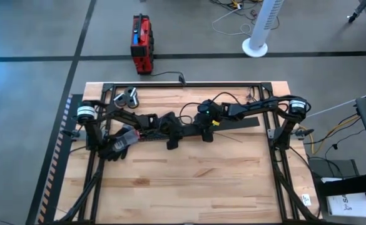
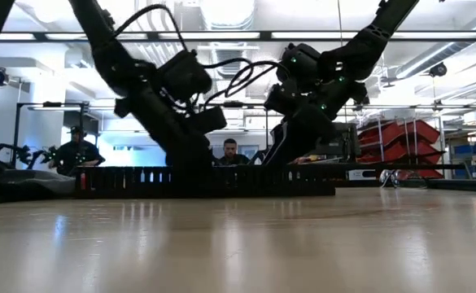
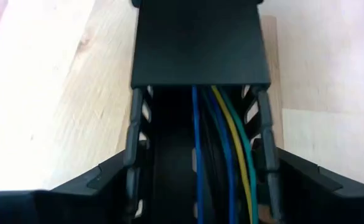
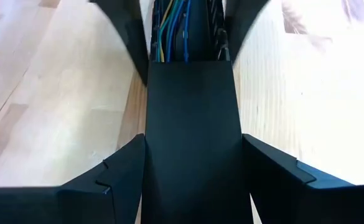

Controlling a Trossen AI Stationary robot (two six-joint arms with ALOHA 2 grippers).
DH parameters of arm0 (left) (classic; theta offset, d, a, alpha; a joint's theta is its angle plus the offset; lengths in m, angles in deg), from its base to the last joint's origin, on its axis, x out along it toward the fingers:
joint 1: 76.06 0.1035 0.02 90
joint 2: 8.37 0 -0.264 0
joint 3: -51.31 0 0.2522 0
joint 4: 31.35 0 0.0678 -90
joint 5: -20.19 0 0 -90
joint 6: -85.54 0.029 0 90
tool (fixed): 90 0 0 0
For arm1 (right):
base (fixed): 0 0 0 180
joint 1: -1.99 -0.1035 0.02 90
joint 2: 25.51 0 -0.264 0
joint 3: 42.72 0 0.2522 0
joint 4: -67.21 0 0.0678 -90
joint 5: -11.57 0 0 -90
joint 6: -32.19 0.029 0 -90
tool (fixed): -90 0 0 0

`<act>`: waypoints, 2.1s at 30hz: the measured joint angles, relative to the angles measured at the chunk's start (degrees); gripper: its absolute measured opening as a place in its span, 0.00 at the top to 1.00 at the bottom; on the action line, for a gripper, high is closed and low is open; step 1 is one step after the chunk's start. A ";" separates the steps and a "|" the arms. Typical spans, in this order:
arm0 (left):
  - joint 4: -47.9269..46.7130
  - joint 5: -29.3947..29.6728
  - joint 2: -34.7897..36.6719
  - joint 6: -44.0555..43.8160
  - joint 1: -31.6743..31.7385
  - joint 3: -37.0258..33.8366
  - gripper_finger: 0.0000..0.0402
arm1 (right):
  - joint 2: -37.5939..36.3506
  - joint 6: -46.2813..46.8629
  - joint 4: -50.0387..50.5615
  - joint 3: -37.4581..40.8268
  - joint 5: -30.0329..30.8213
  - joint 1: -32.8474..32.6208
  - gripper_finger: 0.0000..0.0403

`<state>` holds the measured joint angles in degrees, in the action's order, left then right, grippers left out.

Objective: Ziptie cables
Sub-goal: Close the black cable duct

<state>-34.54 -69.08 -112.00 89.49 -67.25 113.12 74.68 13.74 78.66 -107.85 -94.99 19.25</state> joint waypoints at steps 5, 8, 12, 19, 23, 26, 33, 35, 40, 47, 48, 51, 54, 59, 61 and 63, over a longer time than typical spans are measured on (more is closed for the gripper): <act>5.19 -0.12 -0.79 -3.65 0.07 -5.55 0.33 | -0.12 -0.89 1.22 0.01 -0.07 0.00 0.46; 9.61 -0.01 -2.04 -5.33 0.07 -9.16 0.35 | -0.18 -1.27 1.45 0.04 -0.13 0.02 0.46; 14.61 0.04 -3.35 -6.86 0.07 -11.40 0.46 | -0.18 -2.28 0.94 0.12 -1.16 0.02 0.46; 14.62 0.22 -3.96 -6.41 0.05 -10.51 0.47 | -0.09 -0.71 -1.35 0.44 -3.19 0.04 0.46; 13.82 0.24 -4.06 -6.01 0.05 -9.50 0.43 | 0.02 0.47 -1.35 0.09 -2.57 -0.20 0.46; 13.61 0.23 -4.09 -5.52 0.04 -9.20 0.41 | 0.06 -0.49 -1.01 -0.16 -4.46 -0.50 0.46; 14.41 0.27 -4.11 -5.31 0.02 -9.50 0.46 | -0.27 -0.20 2.45 -0.74 3.65 -0.71 0.46; 14.51 0.24 -4.15 -5.62 0.04 -9.74 0.45 | -0.24 0.63 2.85 -0.76 2.41 -0.24 0.46; 14.77 0.15 -4.17 -6.13 0.07 -9.99 0.42 | -0.24 1.34 5.08 -0.90 2.67 -0.22 0.46; 15.14 0.15 -4.26 -5.95 0.17 -9.22 0.45 | 0.25 0.24 4.74 -0.75 1.90 -1.00 0.46; 14.96 0.22 -4.28 -5.90 0.20 -8.98 0.45 | 0.38 -0.23 4.83 -0.97 1.98 -1.23 0.46; 15.02 0.20 -4.37 -5.44 0.20 -8.21 0.42 | 1.58 -0.82 4.92 -2.33 2.20 -2.19 0.46; 15.05 0.20 -4.37 -5.14 0.20 -7.66 0.42 | 2.34 -0.72 5.62 -4.00 2.38 -2.69 0.46; 15.55 0.28 -4.37 -5.14 0.22 -7.65 0.45 | 2.85 -0.31 6.75 -6.07 2.02 -3.04 0.46; 15.72 0.31 -4.37 -5.17 0.22 -7.68 0.44 | 2.91 0.86 6.72 -6.55 2.29 -3.08 0.46; 15.84 0.28 -4.37 -5.17 0.22 -7.68 0.43 | 2.97 1.70 6.62 -6.75 2.45 -3.03 0.46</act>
<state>-18.70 -68.80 -116.37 84.33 -67.03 105.45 77.65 15.44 85.28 -114.61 -92.54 16.22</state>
